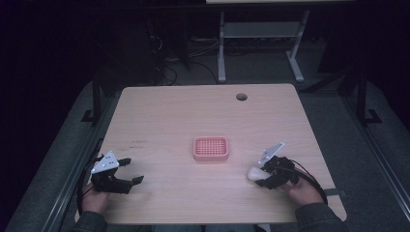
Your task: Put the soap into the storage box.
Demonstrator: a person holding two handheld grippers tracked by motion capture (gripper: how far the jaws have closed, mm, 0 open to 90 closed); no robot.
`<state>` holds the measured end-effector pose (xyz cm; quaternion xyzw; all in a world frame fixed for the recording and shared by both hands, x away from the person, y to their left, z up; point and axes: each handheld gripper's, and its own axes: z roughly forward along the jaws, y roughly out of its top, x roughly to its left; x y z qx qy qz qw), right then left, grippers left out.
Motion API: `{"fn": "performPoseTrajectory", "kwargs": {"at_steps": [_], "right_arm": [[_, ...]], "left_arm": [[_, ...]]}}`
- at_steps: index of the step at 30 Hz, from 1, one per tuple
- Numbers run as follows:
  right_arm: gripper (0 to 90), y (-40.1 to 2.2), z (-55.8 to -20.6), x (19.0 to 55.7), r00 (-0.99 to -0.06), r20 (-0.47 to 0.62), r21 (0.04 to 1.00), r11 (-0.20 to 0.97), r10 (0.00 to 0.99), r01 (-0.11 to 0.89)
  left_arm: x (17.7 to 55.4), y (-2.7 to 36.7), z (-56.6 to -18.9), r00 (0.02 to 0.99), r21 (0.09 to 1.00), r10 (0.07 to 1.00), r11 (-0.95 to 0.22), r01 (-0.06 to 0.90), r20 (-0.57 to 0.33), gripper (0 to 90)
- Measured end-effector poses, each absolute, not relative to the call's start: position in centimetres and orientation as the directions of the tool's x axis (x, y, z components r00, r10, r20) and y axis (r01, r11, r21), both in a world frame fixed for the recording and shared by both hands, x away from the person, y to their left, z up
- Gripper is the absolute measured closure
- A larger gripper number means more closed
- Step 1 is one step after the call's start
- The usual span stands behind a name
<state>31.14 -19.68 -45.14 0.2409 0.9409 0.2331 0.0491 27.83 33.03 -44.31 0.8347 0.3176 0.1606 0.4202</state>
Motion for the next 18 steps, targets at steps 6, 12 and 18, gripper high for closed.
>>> {"fn": "performPoseTrajectory", "kwargs": {"at_steps": [6, 12, 18], "right_arm": [[47.7, -19.54, -45.07, 31.08, -0.878, 0.016, 0.457, 0.777, 0.479, 0.433], [48.1, -19.46, -44.97, 30.95, -0.882, -0.002, 0.452, 0.788, 0.471, 0.419], [48.2, -19.5, -44.38, 30.72, -0.881, 0.006, 0.473, 0.774, 0.474, 0.42]], "left_arm": [[27.85, 33.05, -44.22, 0.745, 0.806, 0.667, -0.442, 0.393, 0.002, 13.9], [27.83, 33.13, -44.17, 0.746, 0.808, 0.666, -0.441, 0.391, 0.003, 13.9], [27.73, 33.18, -44.1, 0.739, 0.813, 0.673, -0.43, 0.392, 0.0, 13.9]]}}
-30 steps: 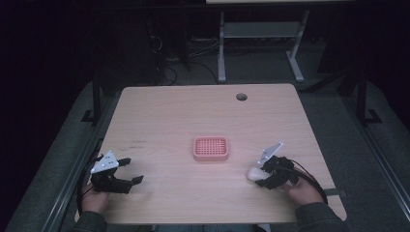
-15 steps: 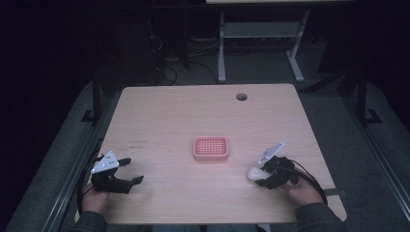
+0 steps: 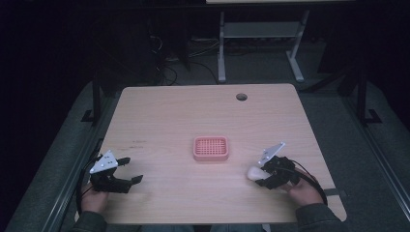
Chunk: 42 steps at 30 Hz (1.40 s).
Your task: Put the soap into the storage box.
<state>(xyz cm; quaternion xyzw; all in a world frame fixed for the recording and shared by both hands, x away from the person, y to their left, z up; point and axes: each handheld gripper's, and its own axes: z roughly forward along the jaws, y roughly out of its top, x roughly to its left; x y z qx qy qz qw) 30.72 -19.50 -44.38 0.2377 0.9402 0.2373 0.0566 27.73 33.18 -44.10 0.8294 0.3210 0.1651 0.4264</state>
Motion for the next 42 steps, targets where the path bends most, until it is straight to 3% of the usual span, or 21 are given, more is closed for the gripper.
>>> {"fn": "performPoseTrajectory", "kwargs": {"at_steps": [17, 42], "right_arm": [[48.2, -18.7, -42.0, 31.1, -0.893, -0.031, 0.472, 0.794, 0.448, 0.382], [48.1, -15.6, -39.2, 34.6, -0.926, -0.041, 0.478, 0.822, 0.374, 0.311]], "left_arm": [[27.8, 33.2, -44.1, 0.738, 0.812, 0.675, -0.432, 0.393, 0.002, 13.9], [27.9, 33.1, -44.1, 0.741, 0.81, 0.671, -0.436, 0.391, 0.004, 13.9]]}}
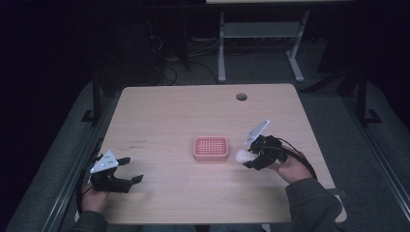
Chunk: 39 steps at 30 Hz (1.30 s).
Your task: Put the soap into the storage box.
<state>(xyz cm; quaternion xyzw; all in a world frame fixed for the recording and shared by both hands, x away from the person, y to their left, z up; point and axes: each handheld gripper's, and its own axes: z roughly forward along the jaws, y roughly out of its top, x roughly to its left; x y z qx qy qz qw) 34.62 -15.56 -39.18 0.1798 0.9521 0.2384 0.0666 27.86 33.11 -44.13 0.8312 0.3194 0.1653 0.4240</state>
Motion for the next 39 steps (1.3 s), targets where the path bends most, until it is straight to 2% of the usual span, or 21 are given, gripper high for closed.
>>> {"fn": "performPoseTrajectory", "kwargs": {"at_steps": [39], "right_arm": [[48.2, -10.9, -36.6, 38.2, -0.955, -0.052, 0.463, 0.854, 0.293, 0.237]], "left_arm": [[27.9, 33.2, -44.0, 0.739, 0.816, 0.674, -0.427, 0.39, 0.0, 13.9]]}}
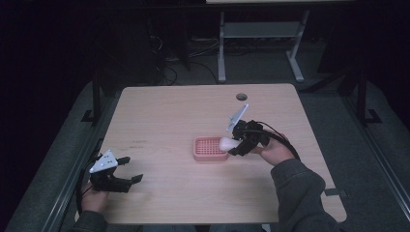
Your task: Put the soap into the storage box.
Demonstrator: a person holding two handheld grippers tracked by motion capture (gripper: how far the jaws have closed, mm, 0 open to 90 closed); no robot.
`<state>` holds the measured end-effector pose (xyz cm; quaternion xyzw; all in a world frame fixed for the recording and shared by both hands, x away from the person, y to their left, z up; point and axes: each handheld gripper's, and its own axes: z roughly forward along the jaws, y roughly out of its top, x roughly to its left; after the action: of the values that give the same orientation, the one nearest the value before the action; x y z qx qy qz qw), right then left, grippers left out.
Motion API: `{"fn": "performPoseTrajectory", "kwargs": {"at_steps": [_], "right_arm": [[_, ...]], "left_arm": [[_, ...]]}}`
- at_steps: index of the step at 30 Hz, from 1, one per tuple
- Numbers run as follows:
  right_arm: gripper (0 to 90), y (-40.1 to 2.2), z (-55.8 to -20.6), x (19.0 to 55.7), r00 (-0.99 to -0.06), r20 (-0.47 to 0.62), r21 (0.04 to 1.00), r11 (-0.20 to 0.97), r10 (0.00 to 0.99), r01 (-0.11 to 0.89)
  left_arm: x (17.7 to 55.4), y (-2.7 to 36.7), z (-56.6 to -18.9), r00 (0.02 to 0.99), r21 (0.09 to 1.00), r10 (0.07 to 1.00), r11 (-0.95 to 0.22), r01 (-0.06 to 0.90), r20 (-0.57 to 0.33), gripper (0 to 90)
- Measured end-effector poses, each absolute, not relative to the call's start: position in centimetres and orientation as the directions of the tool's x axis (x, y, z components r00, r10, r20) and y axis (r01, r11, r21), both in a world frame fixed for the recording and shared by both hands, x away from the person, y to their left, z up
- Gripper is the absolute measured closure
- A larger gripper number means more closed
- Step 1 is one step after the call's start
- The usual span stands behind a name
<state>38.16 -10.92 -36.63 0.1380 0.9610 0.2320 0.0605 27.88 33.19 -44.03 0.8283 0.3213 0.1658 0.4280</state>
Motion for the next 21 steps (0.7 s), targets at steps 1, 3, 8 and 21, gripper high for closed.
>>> {"fn": "performPoseTrajectory", "kwargs": {"at_steps": [1, 3, 8, 21], "right_arm": [[48.2, -10.8, -36.6, 38.2, -0.955, -0.046, 0.467, 0.851, 0.293, 0.239], [48.2, -10.6, -36.5, 38.4, -0.957, -0.048, 0.462, 0.856, 0.286, 0.233], [48.2, -10.0, -36.4, 38.8, -0.959, -0.048, 0.455, 0.861, 0.279, 0.228], [48.2, -9.0, -36.7, 39.7, -0.963, -0.034, 0.45, 0.865, 0.267, 0.224]], "left_arm": [[27.9, 33.2, -44.0, 0.739, 0.815, 0.674, -0.428, 0.39, 0.0, 13.9], [27.9, 33.2, -44.0, 0.739, 0.815, 0.674, -0.428, 0.39, 0.0, 13.9], [27.9, 33.2, -44.0, 0.739, 0.816, 0.674, -0.427, 0.39, 0.0, 13.9], [27.9, 33.2, -44.0, 0.738, 0.818, 0.674, -0.426, 0.387, 0.001, 13.9]]}}
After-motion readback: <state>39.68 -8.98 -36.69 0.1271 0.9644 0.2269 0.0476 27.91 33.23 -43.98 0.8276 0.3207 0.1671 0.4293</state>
